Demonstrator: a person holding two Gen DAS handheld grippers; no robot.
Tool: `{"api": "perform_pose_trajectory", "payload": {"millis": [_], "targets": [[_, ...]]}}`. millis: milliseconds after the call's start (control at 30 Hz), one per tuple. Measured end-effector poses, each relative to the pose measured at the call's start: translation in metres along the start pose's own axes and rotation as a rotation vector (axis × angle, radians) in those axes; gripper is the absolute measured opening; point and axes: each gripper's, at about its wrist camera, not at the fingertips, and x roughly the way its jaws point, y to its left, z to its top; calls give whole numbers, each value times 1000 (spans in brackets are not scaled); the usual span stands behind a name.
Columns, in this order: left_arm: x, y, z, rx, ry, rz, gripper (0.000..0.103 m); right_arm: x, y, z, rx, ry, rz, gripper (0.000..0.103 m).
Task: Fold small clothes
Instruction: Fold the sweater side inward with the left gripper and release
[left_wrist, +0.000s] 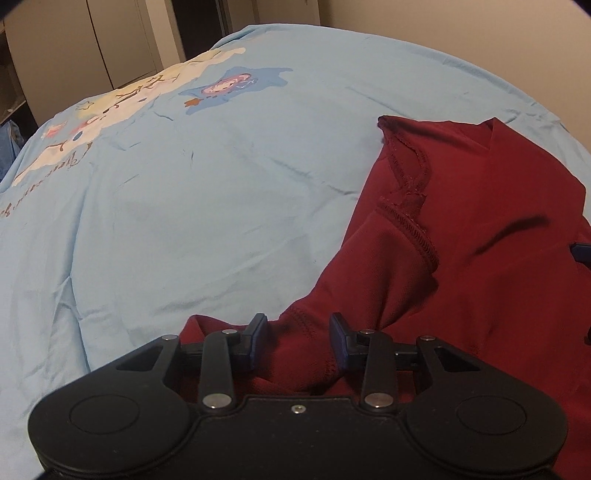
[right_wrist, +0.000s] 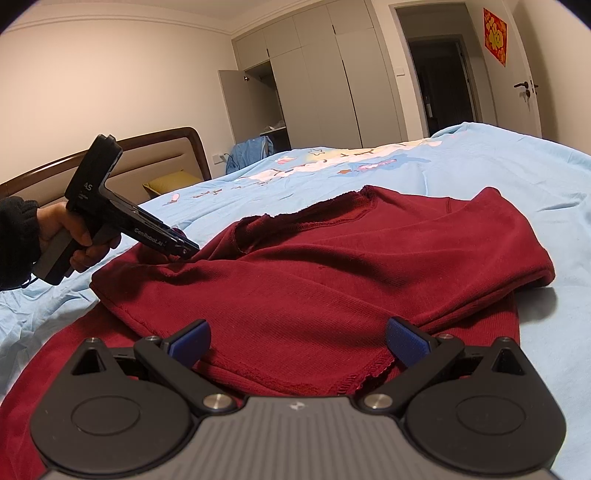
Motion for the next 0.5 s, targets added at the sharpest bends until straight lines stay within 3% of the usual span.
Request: {"api": "perform_pose_trajectory", "payload": {"millis": [133, 400, 500], "targets": [[4, -8, 1, 30, 18, 6, 23, 0, 0, 0, 0, 0, 0, 103], [5, -12, 1, 45, 23, 33, 22, 0, 0, 0, 0, 0, 0, 103], [3, -15, 0, 28, 2, 58, 8, 0, 0, 0, 0, 0, 0, 103]]}}
